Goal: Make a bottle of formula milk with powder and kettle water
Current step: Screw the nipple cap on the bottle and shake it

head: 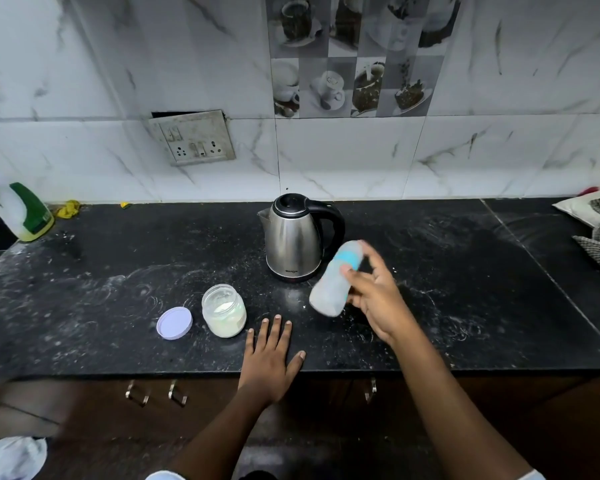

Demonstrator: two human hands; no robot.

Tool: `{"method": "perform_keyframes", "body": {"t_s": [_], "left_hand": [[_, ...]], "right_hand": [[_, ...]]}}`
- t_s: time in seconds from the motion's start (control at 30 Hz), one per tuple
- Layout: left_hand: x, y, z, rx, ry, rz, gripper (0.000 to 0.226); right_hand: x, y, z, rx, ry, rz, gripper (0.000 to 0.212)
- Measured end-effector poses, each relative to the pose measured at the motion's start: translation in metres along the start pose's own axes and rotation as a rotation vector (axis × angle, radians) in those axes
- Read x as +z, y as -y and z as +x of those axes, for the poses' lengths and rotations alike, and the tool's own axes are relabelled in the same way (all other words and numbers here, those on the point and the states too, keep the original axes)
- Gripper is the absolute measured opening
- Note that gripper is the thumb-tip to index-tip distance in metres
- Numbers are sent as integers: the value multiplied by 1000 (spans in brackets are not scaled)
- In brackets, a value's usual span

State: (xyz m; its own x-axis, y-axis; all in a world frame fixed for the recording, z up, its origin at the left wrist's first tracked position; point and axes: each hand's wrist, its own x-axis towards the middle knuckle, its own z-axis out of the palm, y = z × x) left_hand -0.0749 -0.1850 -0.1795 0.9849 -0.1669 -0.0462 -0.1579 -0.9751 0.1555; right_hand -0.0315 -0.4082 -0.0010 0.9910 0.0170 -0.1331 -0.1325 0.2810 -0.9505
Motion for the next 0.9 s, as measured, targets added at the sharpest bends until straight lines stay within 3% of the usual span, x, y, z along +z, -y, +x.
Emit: {"method": "perform_keyframes", "body": {"t_s": [0.07,0.2,0.33,0.43,0.57,0.7,0.8,0.9], "left_hand": [[1,1,1,2,-24,2,80],[3,0,1,7,-22,-9,79],[2,1,2,6,-17,12,76],[4,0,1,4,-17,20,75],[3,1,1,4,-15,20,75],[6,0,2,6,-26,19,76],[6,2,2,5,-41,12,78],[5,1,2,4,-29,8,79]], "right_hand": [[2,1,-4,28,109,-64,68],[1,1,1,-16,-89,93,67],[7,0,-5,18,57,-29,69],[4,3,2,-36,-117,74,69],[3,4,-3,28,82,-61,70],[-1,5,3,-19,-83,48,65],[1,5,-3,53,105,-66,65],[2,6,0,-21,-35,74,60]]}}
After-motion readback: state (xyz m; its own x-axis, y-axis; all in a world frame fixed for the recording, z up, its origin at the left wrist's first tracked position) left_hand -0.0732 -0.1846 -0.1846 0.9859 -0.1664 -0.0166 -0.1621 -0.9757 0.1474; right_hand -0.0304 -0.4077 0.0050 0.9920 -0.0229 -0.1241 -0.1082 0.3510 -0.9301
